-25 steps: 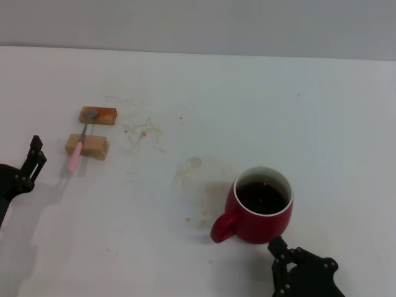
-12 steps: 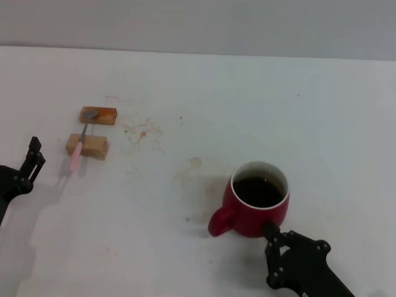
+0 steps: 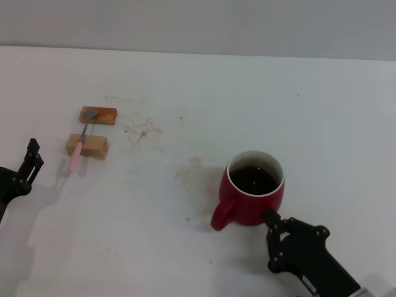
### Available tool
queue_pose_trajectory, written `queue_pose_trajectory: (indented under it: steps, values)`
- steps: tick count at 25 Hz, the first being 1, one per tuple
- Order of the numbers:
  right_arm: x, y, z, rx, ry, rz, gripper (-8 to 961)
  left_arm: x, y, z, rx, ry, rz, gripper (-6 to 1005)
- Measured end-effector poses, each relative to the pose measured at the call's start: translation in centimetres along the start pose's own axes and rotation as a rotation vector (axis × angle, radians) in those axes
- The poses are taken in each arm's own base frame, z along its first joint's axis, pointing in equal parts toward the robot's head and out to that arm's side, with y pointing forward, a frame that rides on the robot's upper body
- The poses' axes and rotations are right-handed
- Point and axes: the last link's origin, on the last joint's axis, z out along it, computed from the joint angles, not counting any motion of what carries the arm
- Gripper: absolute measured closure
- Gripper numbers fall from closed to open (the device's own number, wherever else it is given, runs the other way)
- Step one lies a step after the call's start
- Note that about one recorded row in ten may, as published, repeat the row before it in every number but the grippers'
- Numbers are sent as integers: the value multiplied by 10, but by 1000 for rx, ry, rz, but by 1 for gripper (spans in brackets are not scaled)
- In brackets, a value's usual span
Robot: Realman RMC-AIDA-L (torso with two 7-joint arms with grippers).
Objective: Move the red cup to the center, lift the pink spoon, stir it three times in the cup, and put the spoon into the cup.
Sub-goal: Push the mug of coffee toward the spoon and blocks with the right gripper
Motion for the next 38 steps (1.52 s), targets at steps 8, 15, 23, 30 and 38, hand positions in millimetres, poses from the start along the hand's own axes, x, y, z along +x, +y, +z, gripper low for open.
queue_pose_trajectory:
  steps: [8,15,23,30,38]
  values:
    - [-6,-12,14,2,-16,-45,953,-1,1,-1,-1,-3,-2,184]
    - [-6,-11,16,1,-11,-39,953,-1,0,-2,0,-4,-2,184]
    - [1,-1,-1,29,10,18,953,-1,1,0,-3,-3,0,184]
    - [0,-5,-1,48,-3,12,953,-1,1,1,-5,-10,1,183]
    - [-9,-16,12,42,-43,-40,953,-2,0,-1,-1,-14,0,183]
